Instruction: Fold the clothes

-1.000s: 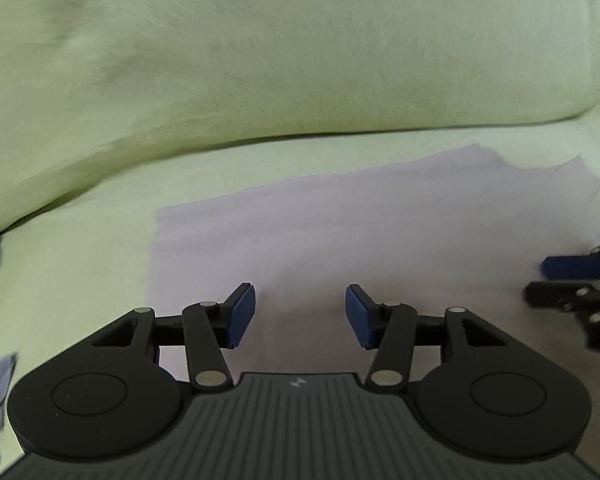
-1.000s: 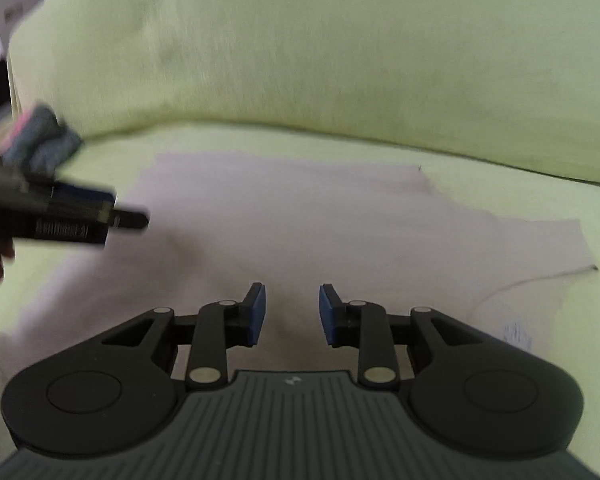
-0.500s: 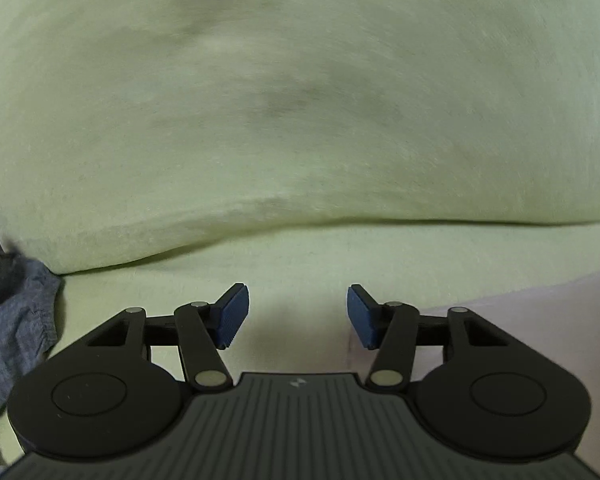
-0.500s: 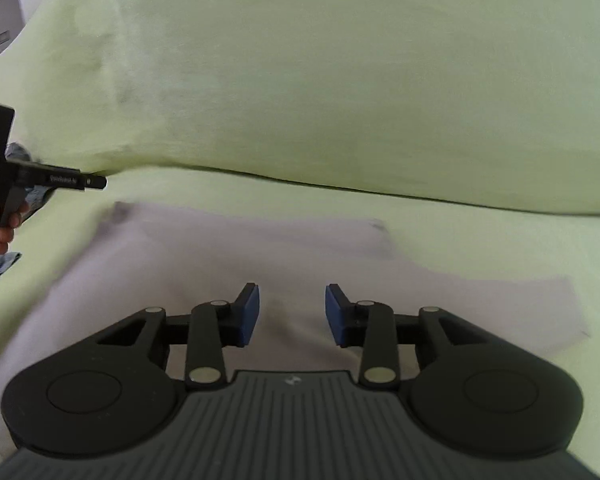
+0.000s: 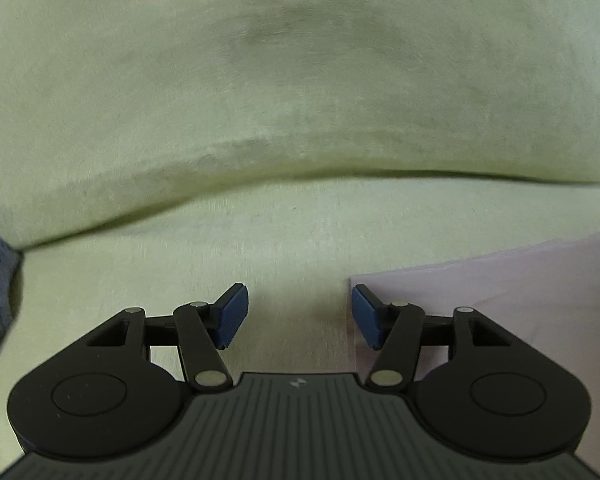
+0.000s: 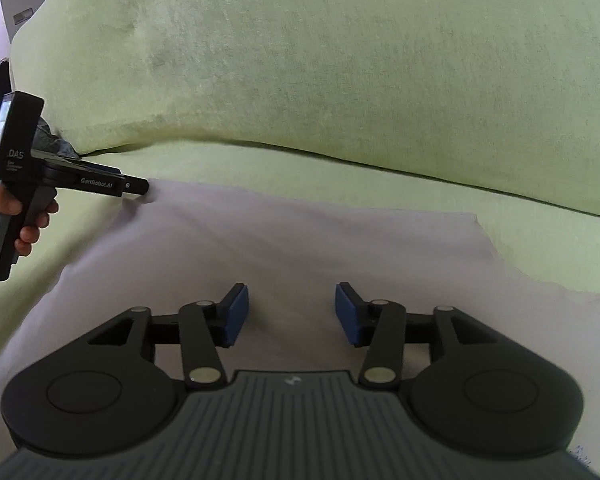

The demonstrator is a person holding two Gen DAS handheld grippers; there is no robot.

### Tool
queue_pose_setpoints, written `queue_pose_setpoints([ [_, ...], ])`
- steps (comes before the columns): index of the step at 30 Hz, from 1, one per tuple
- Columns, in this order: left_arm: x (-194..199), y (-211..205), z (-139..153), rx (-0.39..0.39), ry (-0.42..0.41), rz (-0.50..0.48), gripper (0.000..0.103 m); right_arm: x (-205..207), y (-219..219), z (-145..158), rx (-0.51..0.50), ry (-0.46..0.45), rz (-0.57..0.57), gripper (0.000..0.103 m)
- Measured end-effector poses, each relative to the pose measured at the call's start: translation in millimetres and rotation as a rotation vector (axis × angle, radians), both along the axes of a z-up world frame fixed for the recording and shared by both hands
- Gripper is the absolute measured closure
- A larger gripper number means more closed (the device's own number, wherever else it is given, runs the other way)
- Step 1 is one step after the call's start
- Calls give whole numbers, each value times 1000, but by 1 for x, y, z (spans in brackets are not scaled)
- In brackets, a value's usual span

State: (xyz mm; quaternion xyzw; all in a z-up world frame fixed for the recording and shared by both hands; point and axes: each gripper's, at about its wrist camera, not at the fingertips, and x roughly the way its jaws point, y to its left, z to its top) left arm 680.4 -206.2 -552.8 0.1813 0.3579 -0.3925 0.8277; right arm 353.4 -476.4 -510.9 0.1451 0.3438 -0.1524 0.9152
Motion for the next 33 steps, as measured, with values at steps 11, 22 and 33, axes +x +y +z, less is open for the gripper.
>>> queue_pose_setpoints([
  [11, 32, 28, 9, -171, 288, 27, 27, 6, 15, -6, -80, 16, 46, 36],
  [22, 41, 11, 0, -190, 473, -33, 75, 7, 15, -9, -88, 16, 67, 29],
  [33, 33, 11, 6, -218, 472, -82, 103, 11, 17, -11, -96, 19, 77, 23],
])
